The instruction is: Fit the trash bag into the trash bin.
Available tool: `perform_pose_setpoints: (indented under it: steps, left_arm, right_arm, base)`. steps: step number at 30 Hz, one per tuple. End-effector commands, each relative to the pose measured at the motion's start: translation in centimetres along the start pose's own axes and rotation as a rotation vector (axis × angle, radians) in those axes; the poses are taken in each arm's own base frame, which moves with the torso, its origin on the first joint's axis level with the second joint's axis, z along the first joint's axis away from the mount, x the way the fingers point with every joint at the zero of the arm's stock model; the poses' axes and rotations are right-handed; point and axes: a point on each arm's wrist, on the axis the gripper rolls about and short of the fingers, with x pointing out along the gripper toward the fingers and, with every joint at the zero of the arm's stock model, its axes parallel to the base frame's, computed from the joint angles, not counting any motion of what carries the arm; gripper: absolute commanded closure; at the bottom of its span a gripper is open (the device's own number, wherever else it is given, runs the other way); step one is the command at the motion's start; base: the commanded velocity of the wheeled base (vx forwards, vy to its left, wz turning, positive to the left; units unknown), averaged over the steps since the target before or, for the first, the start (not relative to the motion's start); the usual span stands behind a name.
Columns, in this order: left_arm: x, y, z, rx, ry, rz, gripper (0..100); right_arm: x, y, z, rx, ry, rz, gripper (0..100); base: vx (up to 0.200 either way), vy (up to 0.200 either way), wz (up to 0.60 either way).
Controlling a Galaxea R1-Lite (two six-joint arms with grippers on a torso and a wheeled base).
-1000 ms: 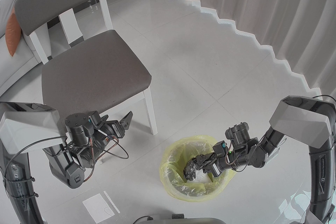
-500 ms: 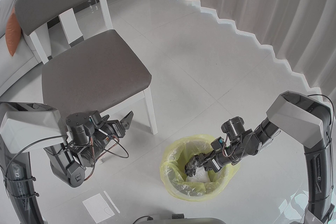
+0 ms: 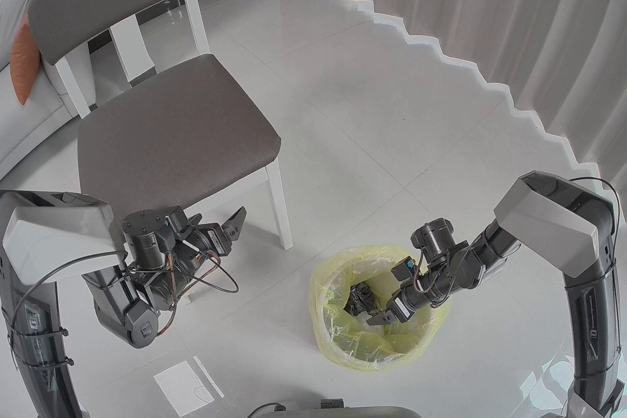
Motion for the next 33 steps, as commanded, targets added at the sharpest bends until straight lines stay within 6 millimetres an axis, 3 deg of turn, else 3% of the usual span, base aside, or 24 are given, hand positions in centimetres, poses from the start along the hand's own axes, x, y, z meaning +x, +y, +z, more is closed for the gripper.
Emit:
perform_pose_setpoints:
  steps: [1, 6, 16, 24, 30, 33]
  left_arm:
    - [0.0, 0.0, 0.0, -0.001, -0.012, -0.003, 0]
    - [-0.2, 0.0, 0.1, -0.001, -0.009, 0.000, 0]
    - [-0.5, -0.5, -0.1, 0.009, 0.000, -0.005, 0]
    - [-1.0, -1.0, 0.4, 0.006, -0.010, -0.018, 0]
    - [-1.2, -1.3, 1.4, 0.004, -0.044, -0.034, 0]
    - [-1.2, -1.1, 1.4, 0.003, -0.043, -0.027, 0]
  right_arm:
    - [-0.4, 0.2, 0.3, -0.008, -0.011, -0.001, 0]
    - [-1.2, 0.6, 1.1, -0.023, -0.036, -0.007, 0]
    - [-7.4, 1.9, 3.9, -0.054, -0.169, -0.038, 0]
    - [-10.9, 1.0, 4.9, -0.030, -0.254, -0.070, 0]
    - [-11.4, -0.3, 6.0, 0.033, -0.304, -0.071, 0]
    - [-10.2, -1.2, 5.9, 0.063, -0.296, -0.059, 0]
  base:
    - [0.000, 0.000, 0.00]
    - [0.000, 0.000, 0.00]
    - [0.000, 0.000, 0.00]
    - [0.000, 0.000, 0.00]
    - [0.000, 0.000, 0.00]
    - [0.000, 0.000, 0.00]
